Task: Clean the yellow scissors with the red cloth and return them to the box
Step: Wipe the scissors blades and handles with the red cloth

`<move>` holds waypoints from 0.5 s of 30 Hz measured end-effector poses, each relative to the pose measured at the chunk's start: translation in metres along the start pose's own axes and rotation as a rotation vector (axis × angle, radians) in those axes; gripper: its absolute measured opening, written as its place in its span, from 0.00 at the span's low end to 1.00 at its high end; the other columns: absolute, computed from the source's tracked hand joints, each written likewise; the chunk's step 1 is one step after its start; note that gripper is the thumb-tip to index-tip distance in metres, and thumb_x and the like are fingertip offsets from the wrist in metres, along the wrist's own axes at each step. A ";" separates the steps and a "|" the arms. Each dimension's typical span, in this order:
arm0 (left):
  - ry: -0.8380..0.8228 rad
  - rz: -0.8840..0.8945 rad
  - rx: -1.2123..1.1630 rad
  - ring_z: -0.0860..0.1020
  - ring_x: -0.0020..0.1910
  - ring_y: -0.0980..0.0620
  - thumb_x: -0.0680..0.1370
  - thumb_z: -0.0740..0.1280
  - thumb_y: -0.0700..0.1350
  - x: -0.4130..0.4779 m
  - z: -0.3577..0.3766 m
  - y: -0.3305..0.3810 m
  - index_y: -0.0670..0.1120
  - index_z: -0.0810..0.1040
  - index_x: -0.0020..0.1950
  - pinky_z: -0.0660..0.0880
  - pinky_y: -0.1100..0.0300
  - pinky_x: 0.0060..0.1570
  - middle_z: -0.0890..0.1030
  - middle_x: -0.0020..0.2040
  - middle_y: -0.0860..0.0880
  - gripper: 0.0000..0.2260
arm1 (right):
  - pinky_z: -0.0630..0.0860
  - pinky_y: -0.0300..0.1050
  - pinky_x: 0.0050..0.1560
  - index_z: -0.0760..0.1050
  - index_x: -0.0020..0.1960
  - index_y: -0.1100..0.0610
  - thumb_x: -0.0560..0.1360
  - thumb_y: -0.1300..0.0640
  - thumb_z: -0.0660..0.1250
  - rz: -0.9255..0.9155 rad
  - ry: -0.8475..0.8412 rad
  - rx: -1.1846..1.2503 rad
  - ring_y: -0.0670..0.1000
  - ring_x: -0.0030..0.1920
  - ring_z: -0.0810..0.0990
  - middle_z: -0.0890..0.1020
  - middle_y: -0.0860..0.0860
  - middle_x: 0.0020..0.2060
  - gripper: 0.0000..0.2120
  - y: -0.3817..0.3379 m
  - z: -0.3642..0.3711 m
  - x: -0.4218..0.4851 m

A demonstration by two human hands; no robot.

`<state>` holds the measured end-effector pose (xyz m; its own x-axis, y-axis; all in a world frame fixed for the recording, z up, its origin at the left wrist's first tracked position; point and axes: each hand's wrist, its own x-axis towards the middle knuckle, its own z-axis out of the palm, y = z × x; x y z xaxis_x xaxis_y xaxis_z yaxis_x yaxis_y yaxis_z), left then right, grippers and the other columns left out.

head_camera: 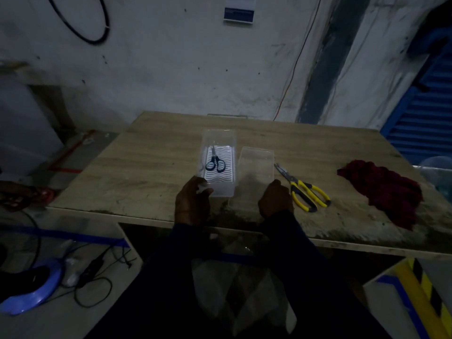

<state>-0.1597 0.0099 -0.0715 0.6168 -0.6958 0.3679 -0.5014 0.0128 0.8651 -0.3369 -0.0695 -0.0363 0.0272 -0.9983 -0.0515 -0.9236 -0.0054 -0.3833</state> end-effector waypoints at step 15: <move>0.002 -0.072 -0.025 0.80 0.41 0.52 0.72 0.73 0.39 0.008 -0.037 -0.009 0.52 0.75 0.43 0.74 0.67 0.40 0.81 0.39 0.55 0.11 | 0.75 0.50 0.56 0.75 0.55 0.67 0.72 0.65 0.65 -0.229 -0.106 0.138 0.63 0.59 0.77 0.77 0.63 0.58 0.12 -0.049 0.023 -0.003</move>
<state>-0.1277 0.0314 -0.0638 0.6518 -0.6942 0.3053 -0.4407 -0.0192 0.8974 -0.2829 -0.0650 -0.0380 0.2753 -0.9604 -0.0422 -0.8283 -0.2147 -0.5174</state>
